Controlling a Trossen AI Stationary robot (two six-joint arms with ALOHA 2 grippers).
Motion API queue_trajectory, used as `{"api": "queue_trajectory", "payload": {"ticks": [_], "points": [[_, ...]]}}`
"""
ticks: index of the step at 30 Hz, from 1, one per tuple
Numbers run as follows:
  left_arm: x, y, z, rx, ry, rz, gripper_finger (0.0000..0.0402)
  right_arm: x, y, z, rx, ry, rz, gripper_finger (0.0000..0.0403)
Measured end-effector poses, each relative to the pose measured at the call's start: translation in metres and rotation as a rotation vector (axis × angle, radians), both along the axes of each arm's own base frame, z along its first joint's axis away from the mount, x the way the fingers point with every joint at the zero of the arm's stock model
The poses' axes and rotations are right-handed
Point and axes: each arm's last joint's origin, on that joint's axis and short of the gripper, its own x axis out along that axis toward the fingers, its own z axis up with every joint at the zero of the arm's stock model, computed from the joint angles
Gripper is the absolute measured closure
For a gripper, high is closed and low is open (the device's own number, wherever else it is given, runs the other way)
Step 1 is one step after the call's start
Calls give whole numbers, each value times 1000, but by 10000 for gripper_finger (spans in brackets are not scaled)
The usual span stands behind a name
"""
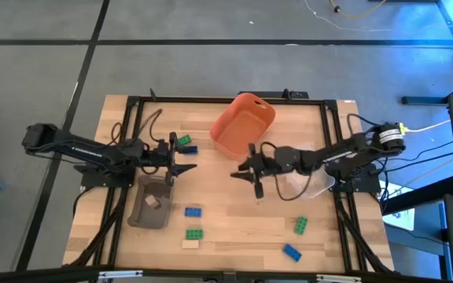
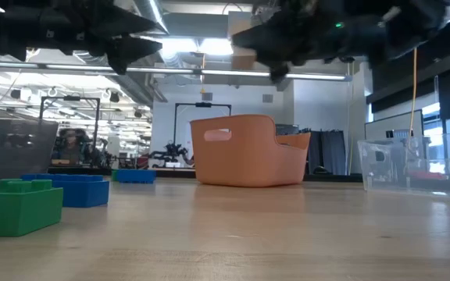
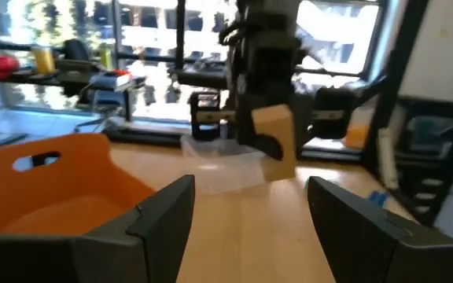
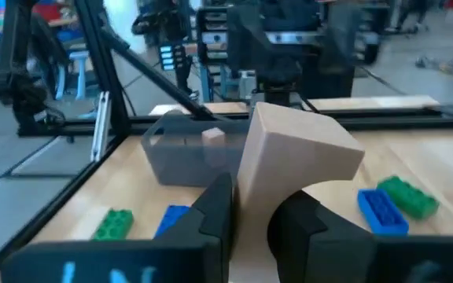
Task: Sort & place blocks by color
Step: Put the right brown block into the black bin
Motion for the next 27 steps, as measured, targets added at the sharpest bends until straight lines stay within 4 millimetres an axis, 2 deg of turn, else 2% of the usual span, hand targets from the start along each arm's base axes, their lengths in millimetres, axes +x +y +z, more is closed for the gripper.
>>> {"api": "queue_trajectory", "payload": {"ticks": [4, 10, 13, 21, 27], "points": [[13, -2, -2, -7, -17, 57, 161, 23, -2, -1, -78, 23, 26, 347], [43, -14, -4, -15, 49, -49, 161, 46, -1, -5, -133, 23, 31, 347], [55, -21, -2, 19, 60, -86, 161, 46, -1, -10, -147, 44, 34, 347], [72, -29, 3, 45, 111, -94, 161, 46, -1, -11, -158, 52, 22, 347], [78, -28, -3, 57, 182, -12, 161, 45, 7, -8, -180, 26, 33, 347]]}}
